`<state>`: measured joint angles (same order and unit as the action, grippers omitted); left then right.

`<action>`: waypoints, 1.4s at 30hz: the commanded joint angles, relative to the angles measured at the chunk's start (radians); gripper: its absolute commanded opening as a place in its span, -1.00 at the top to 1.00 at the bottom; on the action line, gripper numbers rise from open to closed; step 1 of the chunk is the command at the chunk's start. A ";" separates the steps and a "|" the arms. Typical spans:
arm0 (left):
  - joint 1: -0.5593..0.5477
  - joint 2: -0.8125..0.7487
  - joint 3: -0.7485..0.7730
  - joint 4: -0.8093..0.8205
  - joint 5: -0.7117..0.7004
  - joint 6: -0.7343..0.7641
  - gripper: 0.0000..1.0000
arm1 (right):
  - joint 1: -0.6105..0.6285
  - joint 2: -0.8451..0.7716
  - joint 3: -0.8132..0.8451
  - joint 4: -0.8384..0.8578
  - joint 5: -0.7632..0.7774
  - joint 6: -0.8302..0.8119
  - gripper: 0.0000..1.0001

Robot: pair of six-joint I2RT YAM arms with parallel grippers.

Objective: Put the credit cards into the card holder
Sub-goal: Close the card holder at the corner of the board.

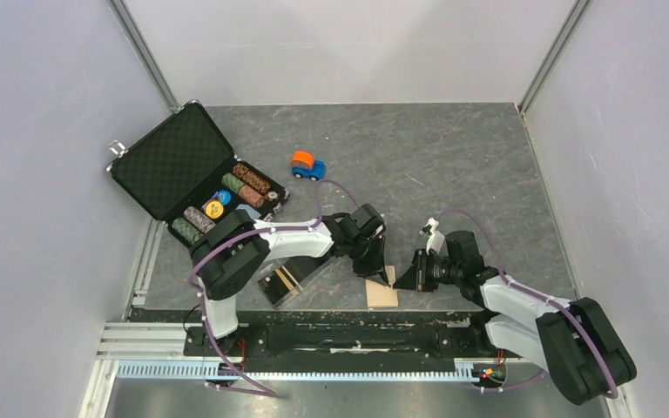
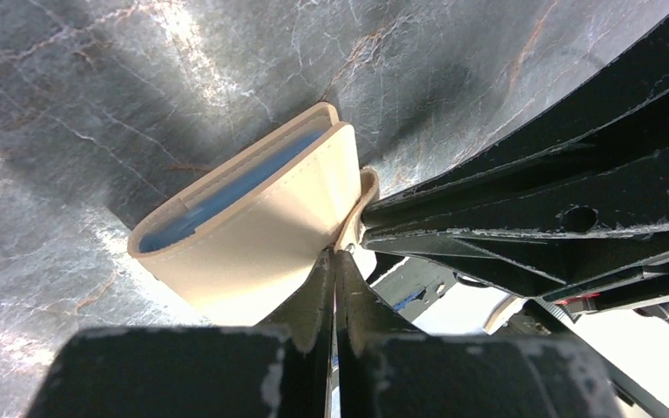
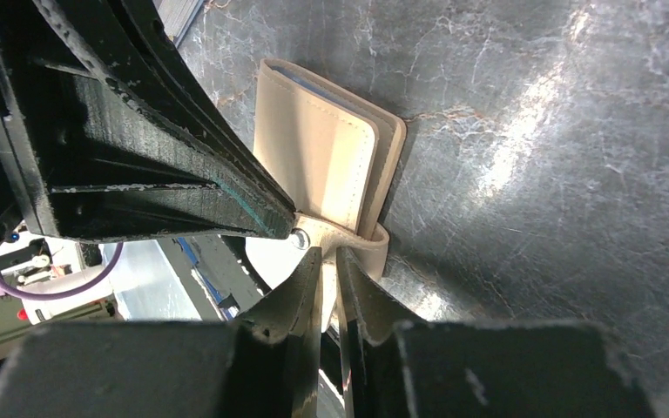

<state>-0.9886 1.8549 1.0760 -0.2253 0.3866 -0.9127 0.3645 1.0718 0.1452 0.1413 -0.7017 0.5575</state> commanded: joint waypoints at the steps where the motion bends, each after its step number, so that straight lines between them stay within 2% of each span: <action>1: -0.010 -0.027 0.073 -0.082 -0.047 0.050 0.95 | 0.005 -0.032 -0.009 0.001 0.004 -0.003 0.74; 18: -0.027 0.019 0.208 -0.330 -0.147 0.150 0.95 | 0.005 -0.072 -0.011 0.088 -0.016 0.036 0.72; 29: -0.047 0.072 0.293 -0.460 -0.243 0.219 0.95 | 0.011 -0.005 0.030 0.143 -0.025 0.053 0.71; 42: -0.068 0.098 0.322 -0.505 -0.287 0.238 0.96 | 0.072 0.072 0.058 0.239 -0.003 0.106 0.72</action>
<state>-1.0508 1.9293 1.3663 -0.7006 0.1257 -0.7155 0.4080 1.1259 0.1635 0.3149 -0.7101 0.6479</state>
